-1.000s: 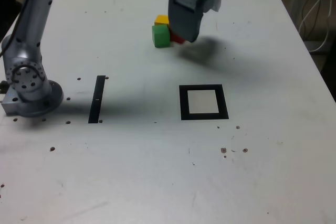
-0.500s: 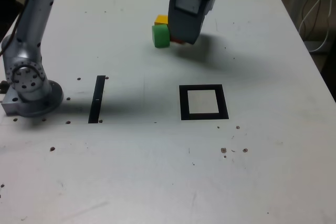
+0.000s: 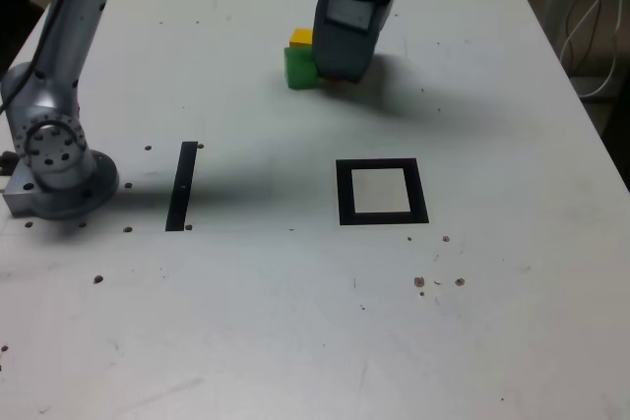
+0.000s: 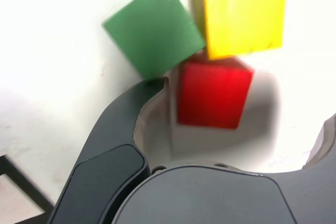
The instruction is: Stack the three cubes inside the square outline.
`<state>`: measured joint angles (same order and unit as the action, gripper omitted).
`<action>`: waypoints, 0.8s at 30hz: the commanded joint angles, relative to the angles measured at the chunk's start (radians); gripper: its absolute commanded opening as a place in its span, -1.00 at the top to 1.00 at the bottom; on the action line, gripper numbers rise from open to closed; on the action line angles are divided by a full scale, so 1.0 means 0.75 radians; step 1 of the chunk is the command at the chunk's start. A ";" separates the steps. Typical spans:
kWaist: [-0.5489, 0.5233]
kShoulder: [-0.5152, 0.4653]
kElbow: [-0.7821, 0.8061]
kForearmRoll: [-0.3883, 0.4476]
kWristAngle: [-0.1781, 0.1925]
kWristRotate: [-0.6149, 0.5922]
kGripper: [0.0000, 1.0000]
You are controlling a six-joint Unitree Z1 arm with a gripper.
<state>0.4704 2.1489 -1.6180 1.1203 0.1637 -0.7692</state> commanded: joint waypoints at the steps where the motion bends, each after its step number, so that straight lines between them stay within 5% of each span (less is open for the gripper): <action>1: 0.017 0.015 0.005 -0.014 0.002 0.005 -1.00; 24: 0.073 0.041 0.051 -0.023 -0.084 0.014 -0.79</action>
<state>0.5220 2.1639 -1.5862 1.1020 0.1053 -0.7594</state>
